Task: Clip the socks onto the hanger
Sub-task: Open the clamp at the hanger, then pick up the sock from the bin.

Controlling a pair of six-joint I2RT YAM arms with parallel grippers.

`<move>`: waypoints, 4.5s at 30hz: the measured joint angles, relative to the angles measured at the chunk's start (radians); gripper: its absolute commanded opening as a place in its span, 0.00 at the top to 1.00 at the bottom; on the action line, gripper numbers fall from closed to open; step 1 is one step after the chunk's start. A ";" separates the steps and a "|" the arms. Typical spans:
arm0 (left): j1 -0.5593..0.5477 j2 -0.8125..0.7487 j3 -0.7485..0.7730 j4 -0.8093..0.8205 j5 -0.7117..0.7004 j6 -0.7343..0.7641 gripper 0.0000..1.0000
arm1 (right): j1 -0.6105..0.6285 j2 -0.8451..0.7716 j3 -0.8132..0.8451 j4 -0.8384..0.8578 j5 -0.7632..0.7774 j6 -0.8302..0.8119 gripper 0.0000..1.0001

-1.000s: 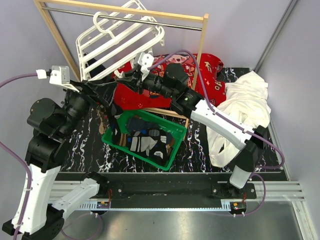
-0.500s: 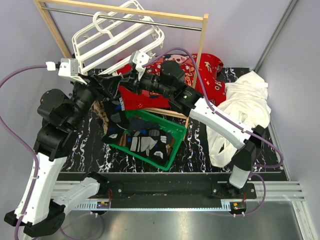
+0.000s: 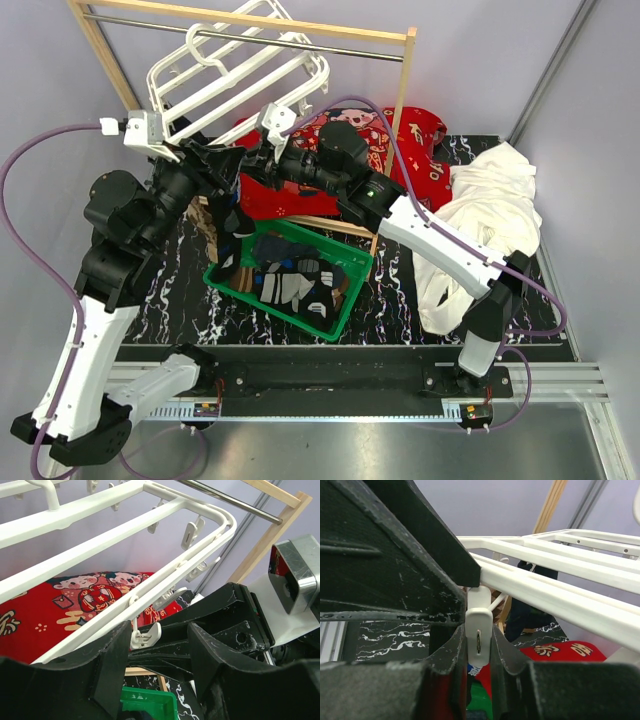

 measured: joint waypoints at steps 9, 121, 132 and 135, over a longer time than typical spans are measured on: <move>0.000 -0.017 0.000 -0.043 -0.023 -0.045 0.45 | 0.005 0.000 0.000 -0.016 0.011 -0.016 0.90; -0.003 0.005 -0.075 0.067 -0.070 0.015 0.97 | 0.108 0.389 -0.180 -0.471 0.186 -0.187 0.41; -0.003 0.005 -0.070 0.059 -0.069 0.015 0.98 | 0.137 0.458 -0.138 -0.458 0.194 -0.227 0.54; -0.003 0.005 -0.070 0.058 -0.069 0.014 0.98 | 0.138 0.458 -0.140 -0.458 0.196 -0.234 0.72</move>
